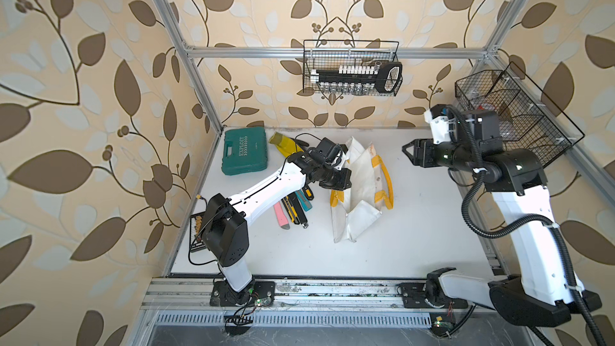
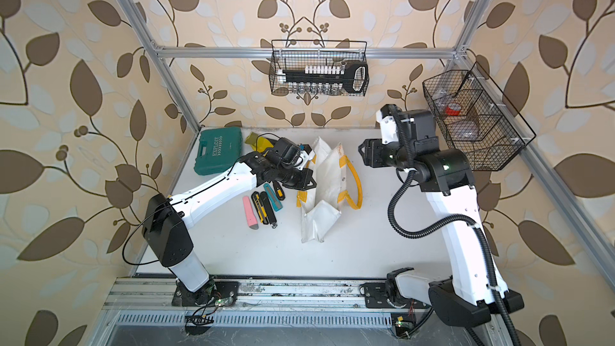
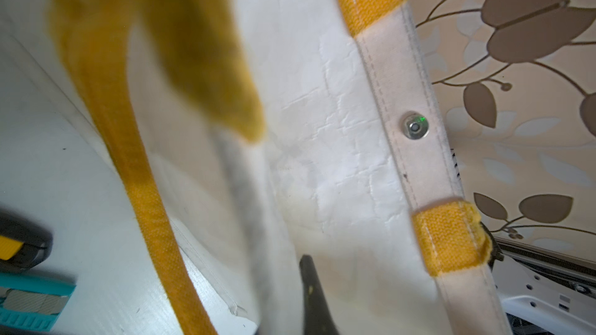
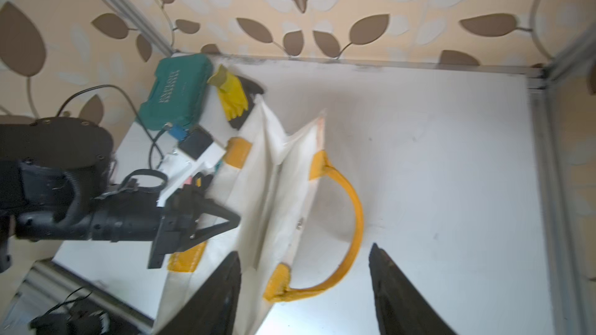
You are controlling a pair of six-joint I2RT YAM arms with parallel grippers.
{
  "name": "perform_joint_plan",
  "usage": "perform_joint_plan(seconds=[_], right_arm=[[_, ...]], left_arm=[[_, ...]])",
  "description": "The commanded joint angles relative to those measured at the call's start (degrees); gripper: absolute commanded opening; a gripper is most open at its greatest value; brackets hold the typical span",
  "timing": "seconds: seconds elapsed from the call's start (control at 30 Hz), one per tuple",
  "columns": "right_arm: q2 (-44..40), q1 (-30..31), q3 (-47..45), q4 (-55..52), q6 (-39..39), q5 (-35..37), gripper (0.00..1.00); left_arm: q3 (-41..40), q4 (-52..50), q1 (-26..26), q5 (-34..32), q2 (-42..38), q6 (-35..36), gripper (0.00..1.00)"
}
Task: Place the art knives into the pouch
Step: Place the pouch at the center of the board, then open the pouch at the center of the board.
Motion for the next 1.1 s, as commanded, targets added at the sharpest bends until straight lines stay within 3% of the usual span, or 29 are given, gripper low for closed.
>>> perform_joint_plan(seconds=[0.0,0.53,1.07], right_arm=[[5.73,3.18,-3.83,3.86,-0.28,-6.3,0.63],[16.34,7.6,-19.61,19.81,4.24,-11.53,0.61],[26.83,11.17,-24.08,26.7,5.47,-10.42,0.57]], left_arm=[[2.24,1.25,-0.42,2.29,-0.93,1.47,0.0],[2.03,1.3,-0.8,2.73,-2.83,0.81,0.0],[2.12,3.19,-0.86,3.67,-2.54,0.52,0.0]])
